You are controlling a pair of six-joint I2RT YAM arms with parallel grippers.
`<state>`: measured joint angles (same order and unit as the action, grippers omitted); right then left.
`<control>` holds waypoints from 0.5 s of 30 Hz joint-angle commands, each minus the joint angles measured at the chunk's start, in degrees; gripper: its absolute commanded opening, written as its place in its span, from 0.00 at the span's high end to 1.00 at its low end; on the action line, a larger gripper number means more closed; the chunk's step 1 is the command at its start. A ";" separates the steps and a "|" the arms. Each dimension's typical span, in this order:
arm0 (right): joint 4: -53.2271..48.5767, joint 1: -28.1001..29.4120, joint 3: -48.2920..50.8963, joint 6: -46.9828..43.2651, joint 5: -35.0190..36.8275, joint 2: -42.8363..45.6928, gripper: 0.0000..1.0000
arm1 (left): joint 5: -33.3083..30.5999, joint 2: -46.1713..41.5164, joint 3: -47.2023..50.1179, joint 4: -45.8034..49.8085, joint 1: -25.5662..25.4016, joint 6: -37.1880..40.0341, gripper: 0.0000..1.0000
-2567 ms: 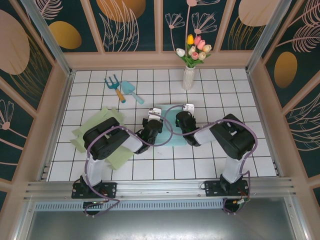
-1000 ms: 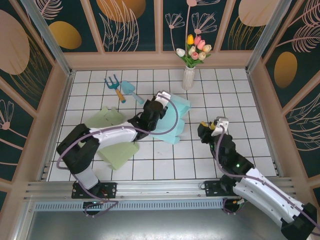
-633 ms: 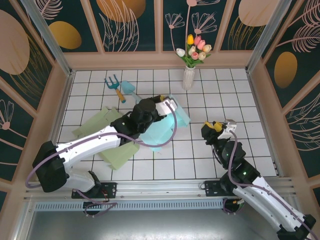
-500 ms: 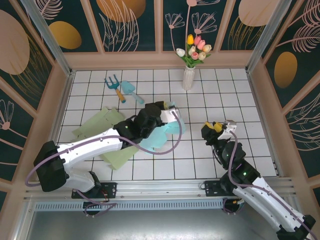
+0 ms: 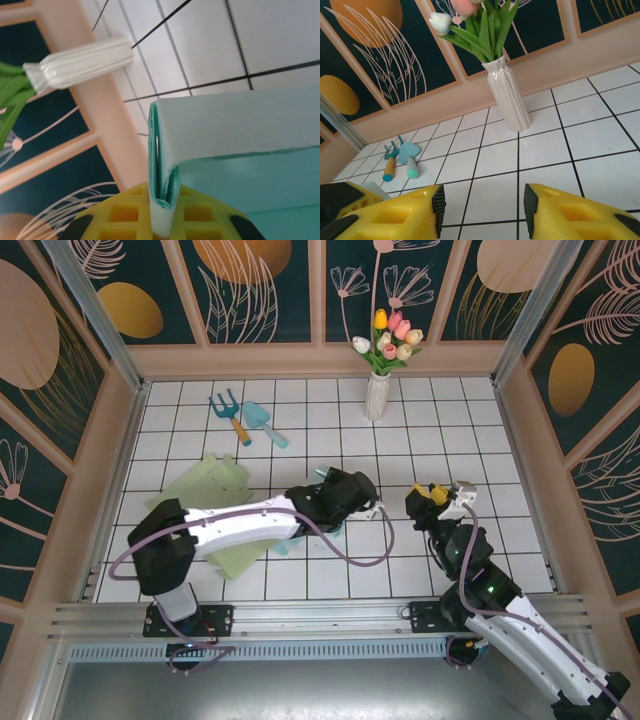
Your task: Fold the paper box
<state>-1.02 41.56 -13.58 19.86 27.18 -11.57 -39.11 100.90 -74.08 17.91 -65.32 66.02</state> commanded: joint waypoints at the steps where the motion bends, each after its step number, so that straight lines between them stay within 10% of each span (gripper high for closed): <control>1: -0.76 -0.08 0.83 0.45 1.31 1.22 0.51 | 1.80 3.60 -4.92 8.84 -0.42 0.57 1.00; 15: -1.00 -0.16 1.16 0.78 0.84 2.87 0.51 | 8.72 17.42 -8.55 0.67 3.74 2.13 1.00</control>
<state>-1.87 41.56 -13.32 20.03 27.40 -9.61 -32.91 115.28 -83.31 20.91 -62.85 66.65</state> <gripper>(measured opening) 0.490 0.098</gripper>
